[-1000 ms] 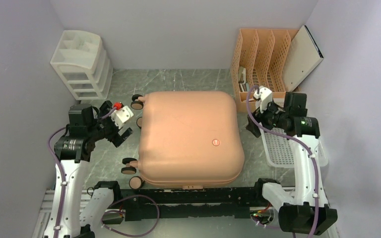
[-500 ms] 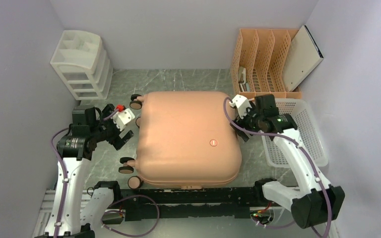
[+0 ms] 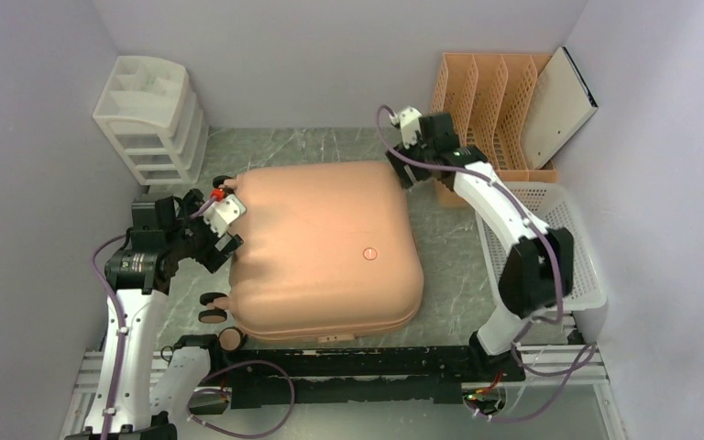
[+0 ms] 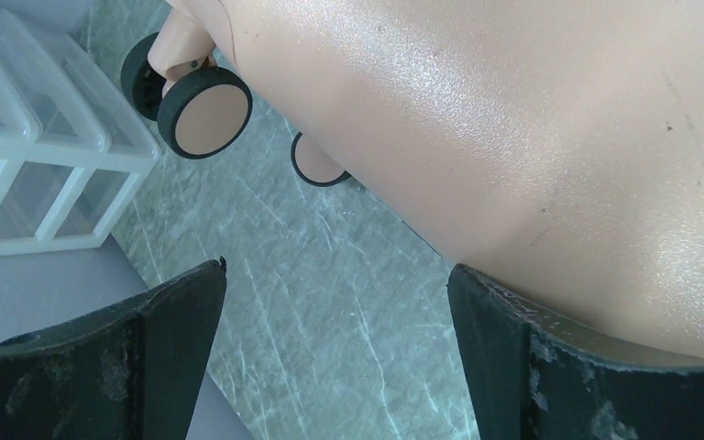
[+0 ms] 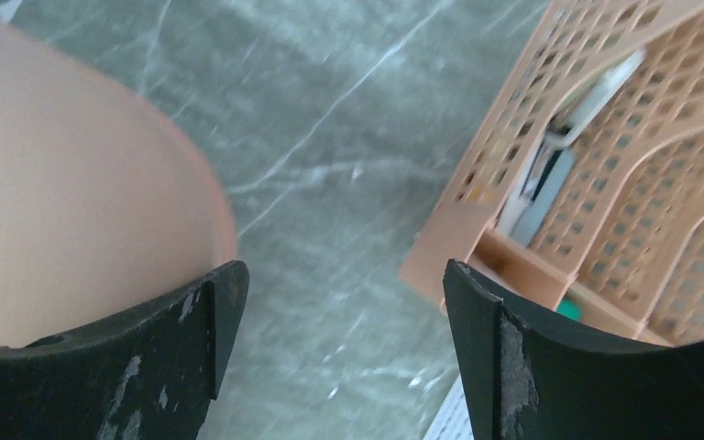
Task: Open, take out, and arrange the luggage
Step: Adjust the luggage at the center of the board.
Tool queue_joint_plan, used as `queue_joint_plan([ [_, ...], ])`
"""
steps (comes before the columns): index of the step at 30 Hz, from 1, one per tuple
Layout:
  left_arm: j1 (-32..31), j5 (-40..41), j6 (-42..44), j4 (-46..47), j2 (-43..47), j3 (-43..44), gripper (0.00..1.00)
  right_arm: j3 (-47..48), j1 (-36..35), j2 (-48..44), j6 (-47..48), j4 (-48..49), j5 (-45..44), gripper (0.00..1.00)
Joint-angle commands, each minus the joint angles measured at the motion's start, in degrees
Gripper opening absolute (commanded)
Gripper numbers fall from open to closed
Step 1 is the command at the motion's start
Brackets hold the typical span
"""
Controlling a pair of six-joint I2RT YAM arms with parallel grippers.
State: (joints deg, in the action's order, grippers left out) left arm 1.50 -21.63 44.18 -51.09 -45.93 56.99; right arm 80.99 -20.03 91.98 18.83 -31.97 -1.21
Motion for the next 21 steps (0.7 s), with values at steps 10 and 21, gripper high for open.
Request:
queue_joint_plan([
  [10,-0.57,0.35,-7.56,6.46,2.22,-3.57,0.96,1.13,-2.97,-22.52,16.23,-20.75,11.23,0.92],
  [21,-0.57,-0.7,-14.94,14.67,-0.2,-4.76,0.96,-4.04,-3.02,-39.18,39.56,-45.52,42.52,0.96],
])
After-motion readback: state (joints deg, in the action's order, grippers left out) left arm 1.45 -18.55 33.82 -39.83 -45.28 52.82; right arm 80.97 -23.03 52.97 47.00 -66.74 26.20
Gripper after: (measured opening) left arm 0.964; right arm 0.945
